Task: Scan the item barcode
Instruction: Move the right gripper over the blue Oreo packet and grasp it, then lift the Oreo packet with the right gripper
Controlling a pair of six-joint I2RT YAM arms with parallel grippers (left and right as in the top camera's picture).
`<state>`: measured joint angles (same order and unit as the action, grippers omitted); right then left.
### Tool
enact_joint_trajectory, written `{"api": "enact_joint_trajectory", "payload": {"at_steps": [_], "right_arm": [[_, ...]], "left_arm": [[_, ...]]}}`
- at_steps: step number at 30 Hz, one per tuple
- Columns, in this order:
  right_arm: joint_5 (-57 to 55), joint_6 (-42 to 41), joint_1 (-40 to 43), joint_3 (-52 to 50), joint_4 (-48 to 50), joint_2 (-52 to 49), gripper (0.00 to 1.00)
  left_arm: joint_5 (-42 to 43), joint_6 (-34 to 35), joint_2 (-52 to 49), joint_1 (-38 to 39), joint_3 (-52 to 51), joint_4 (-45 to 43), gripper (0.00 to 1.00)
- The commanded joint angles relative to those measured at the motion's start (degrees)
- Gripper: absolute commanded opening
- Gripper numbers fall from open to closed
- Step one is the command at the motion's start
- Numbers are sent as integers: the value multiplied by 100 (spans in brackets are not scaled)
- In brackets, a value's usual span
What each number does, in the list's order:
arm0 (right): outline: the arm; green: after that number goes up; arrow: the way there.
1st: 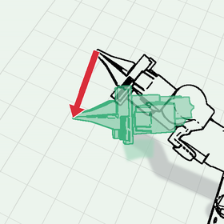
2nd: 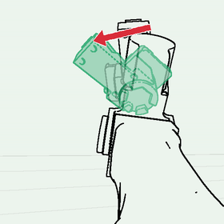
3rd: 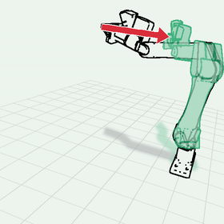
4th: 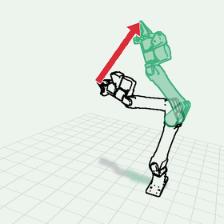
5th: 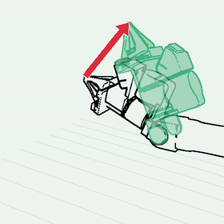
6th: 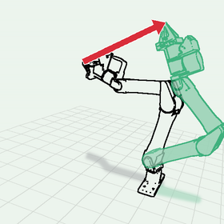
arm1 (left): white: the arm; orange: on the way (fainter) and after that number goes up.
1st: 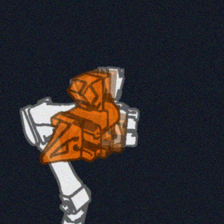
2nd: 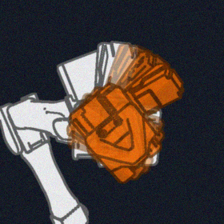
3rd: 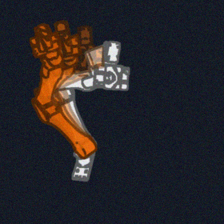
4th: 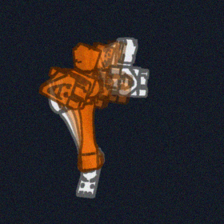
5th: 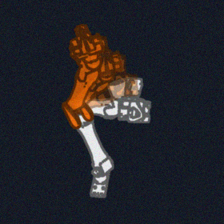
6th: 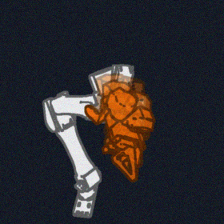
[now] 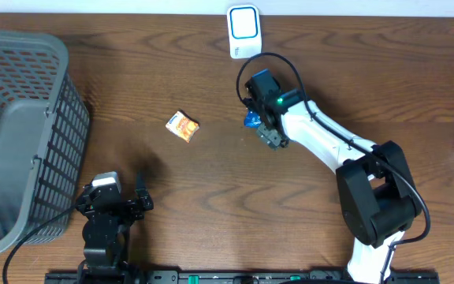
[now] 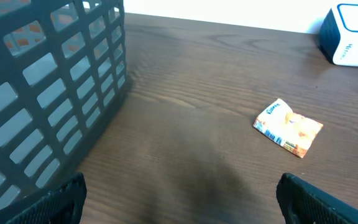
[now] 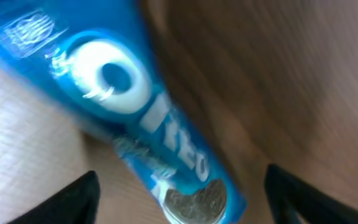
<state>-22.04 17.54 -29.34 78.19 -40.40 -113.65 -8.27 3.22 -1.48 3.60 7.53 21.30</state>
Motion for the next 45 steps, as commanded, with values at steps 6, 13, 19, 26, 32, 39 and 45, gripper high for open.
{"api": "enact_joint_trajectory", "payload": {"at_steps": [6, 13, 19, 26, 32, 39, 45], "right_arm": [[-715, 61, 15, -490, 1032, 9, 71], [-328, 76, -116, -1067, 1252, 9, 66], [-358, 22, -107, -1322, 1585, 9, 19], [-367, -960, -109, -946, 1241, 87, 1], [2653, -1255, 149, 365, -890, 286, 1], [6146, -699, 879, 925, -2448, 264, 1], [7641, -142, 1416, 376, -2549, -20, 1]], "left_arm": [[31, 52, 2, 22, -76, 160, 98], [28, 52, 2, 22, -76, 160, 98], [28, 52, 2, 24, -76, 160, 98], [31, 52, 2, 22, -76, 160, 98], [28, 52, 2, 22, -76, 160, 98], [28, 52, 2, 22, -76, 160, 98], [31, 52, 2, 24, -76, 160, 98]]}}
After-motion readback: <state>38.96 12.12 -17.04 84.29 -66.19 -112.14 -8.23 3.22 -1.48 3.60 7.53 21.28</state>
